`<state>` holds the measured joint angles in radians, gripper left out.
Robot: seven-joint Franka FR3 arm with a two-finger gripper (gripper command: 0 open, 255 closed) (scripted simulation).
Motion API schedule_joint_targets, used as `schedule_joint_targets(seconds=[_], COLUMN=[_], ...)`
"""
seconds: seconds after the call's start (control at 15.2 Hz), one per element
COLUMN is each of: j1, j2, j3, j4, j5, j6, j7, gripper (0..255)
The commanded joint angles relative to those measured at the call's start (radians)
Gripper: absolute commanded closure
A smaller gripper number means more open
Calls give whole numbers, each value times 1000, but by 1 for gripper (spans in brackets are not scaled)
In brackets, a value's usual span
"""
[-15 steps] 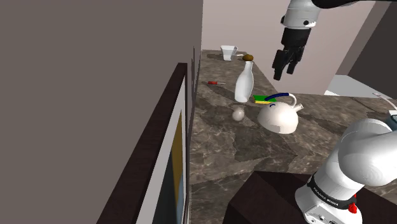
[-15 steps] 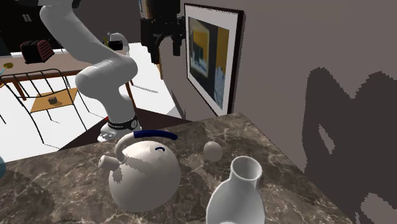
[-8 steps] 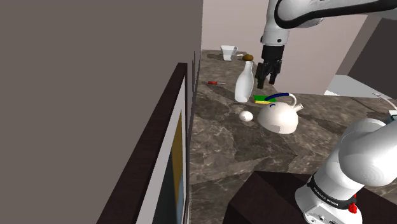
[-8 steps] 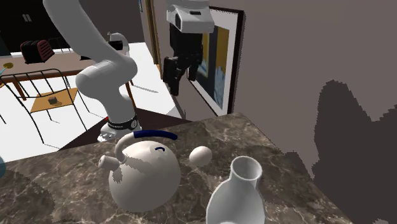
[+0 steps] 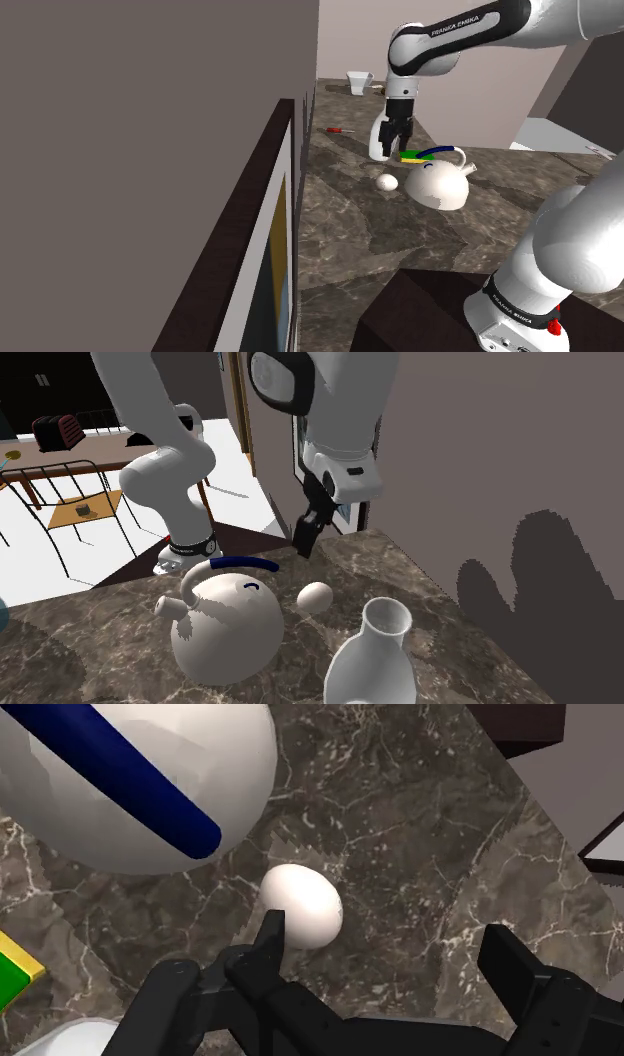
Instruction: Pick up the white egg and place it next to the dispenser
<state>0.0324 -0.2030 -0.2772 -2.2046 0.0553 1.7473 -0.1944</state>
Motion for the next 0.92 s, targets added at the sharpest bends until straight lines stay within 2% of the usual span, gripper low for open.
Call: schedule_joint_targets(seconds=[0.0, 0.33, 0.86], j1=[2, -6, 1], j2=[98, 314, 322], j3=[-19, -32, -22], j4=[43, 143, 50], j5=[38, 135, 148], j6=[17, 35, 136], j7=[-49, -151, -159], gripper=[0, 0, 0])
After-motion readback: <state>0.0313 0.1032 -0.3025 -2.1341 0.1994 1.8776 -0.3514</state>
